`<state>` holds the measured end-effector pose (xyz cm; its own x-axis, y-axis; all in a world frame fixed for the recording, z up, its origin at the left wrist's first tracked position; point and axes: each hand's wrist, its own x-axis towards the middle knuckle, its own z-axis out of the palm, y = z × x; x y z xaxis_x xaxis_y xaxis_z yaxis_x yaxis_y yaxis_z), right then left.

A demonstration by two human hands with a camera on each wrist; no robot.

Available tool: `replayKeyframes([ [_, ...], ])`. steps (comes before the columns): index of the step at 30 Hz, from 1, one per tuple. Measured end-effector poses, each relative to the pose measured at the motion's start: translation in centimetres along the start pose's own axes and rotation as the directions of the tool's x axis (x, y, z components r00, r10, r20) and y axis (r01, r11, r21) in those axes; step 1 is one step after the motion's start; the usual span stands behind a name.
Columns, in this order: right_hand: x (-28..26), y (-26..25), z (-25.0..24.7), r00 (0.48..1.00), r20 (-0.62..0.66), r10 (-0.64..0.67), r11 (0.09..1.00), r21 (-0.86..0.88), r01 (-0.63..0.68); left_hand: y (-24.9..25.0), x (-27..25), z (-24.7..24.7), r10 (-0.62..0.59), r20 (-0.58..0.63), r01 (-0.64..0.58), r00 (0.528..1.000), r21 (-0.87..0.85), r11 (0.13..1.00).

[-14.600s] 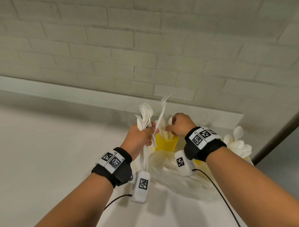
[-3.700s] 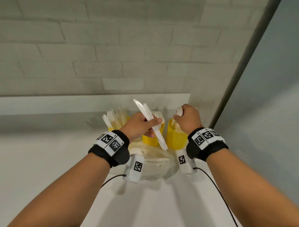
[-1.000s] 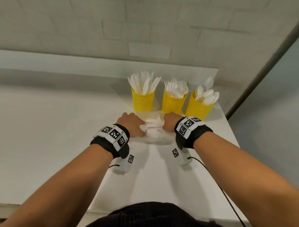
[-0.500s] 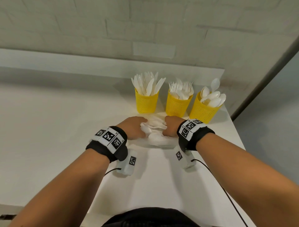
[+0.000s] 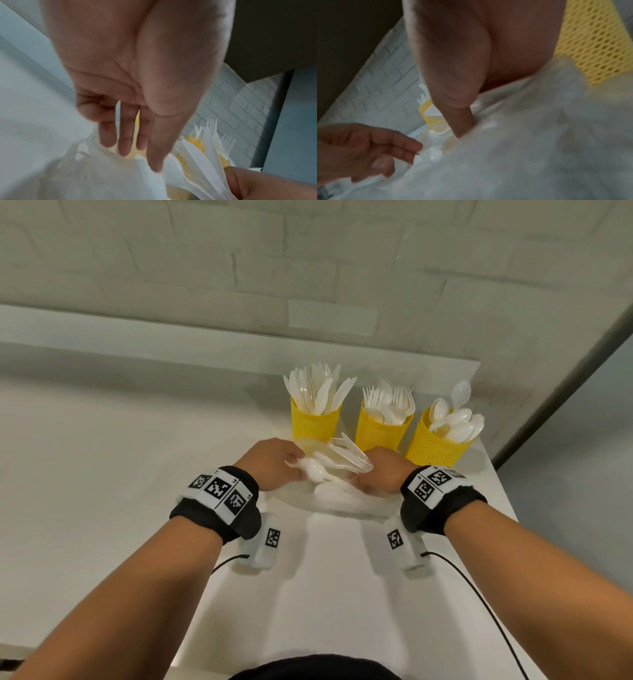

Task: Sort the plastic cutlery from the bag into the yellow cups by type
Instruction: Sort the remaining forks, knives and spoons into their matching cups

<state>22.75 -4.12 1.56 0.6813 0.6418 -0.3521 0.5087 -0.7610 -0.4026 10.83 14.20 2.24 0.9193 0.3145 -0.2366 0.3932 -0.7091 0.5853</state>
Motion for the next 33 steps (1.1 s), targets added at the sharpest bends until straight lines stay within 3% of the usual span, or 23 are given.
replayKeyframes([
  [3,-0.3,0.0,-0.5,0.999,-0.018,-0.027,0.999,0.033,0.028,0.0,0.3,-0.4,0.046,-0.2,-0.061,0.979,-0.07,0.996],
  [5,-0.4,0.1,-0.8,0.997,-0.056,-0.053,0.995,0.077,0.057,0.0,0.4,-0.6,0.012,-0.24,-0.017,0.971,-0.017,1.0],
  [8,-0.6,-0.1,-1.2,0.988,-0.117,-0.098,0.987,0.115,0.111,-0.2,0.3,-0.4,-0.105,-0.097,0.108,0.99,0.029,0.994],
  [12,-0.8,-0.4,-1.2,0.974,-0.186,-0.133,0.974,0.157,0.163,-0.1,-0.2,0.1,-0.098,0.027,0.099,0.995,-0.02,0.995],
  [20,-1.4,0.3,-0.9,0.987,-0.072,-0.143,0.973,0.17,0.153,-0.2,-0.5,-0.5,-0.168,0.065,0.158,0.984,0.13,0.979],
  [26,-1.6,0.5,-2.1,0.968,-0.217,-0.13,0.886,0.413,0.211,-0.8,-0.8,-0.6,-0.206,0.029,0.198,0.978,0.171,0.965],
  [33,-1.0,-0.5,-3.0,0.917,-0.328,-0.227,0.842,0.407,0.354,-0.3,-1.1,-0.4,-0.177,0.049,0.168,0.983,0.152,0.974],
])
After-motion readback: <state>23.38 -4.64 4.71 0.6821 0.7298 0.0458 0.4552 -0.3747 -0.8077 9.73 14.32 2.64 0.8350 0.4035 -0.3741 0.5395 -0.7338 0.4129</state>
